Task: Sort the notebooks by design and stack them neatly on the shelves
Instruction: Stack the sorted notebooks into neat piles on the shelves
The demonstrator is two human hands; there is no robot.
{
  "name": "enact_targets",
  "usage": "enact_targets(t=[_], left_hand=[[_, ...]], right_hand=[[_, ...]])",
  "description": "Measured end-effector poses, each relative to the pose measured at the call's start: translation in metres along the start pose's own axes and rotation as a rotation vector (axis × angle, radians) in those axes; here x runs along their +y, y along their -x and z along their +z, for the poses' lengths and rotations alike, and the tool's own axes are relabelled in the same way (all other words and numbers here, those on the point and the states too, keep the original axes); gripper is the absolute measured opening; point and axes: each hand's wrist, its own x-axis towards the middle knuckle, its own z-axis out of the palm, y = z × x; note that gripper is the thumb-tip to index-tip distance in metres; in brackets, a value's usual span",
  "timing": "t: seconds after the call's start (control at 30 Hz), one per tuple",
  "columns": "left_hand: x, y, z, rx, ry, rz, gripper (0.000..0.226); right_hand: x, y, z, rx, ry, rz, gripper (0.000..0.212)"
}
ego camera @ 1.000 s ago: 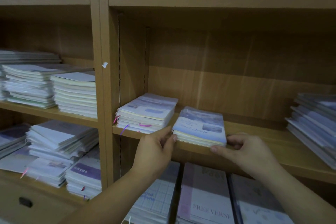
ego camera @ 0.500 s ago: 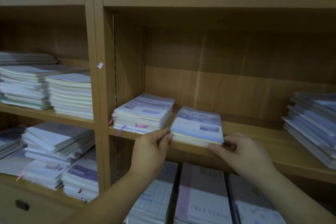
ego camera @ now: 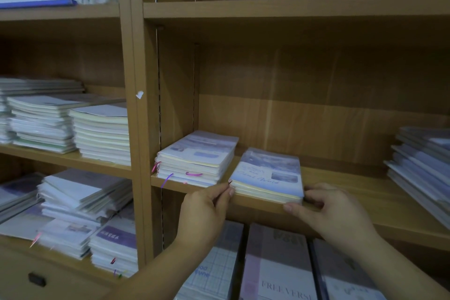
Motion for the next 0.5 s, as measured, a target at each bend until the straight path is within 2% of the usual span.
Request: enact_targets(t=[0.2,0.33,0.43,0.5], left_hand=[[0.005,0.000,-0.006,-0.015,-0.047,0.028,0.019],[0.010,0.008,-0.012,-0.032,-0.061,0.043,0.020],[0.019,0.014,-0.013,-0.029,-0.061,0.054,0.018],[0.030,0.017,-0.008,-0.063,-0.027,0.056,0.017]], right_hand=[[-0.001,-0.001,-0.001,-0.017,-0.047,0.031,0.031],[0.002,0.000,-0.003,-0.002,-0.095,0.073,0.039],[-0.002,0.002,-0.016,-0.054,0.015,0.063,0.050],[-0.010,0.003,-0.031,-0.125,0.141,0.064,0.048]])
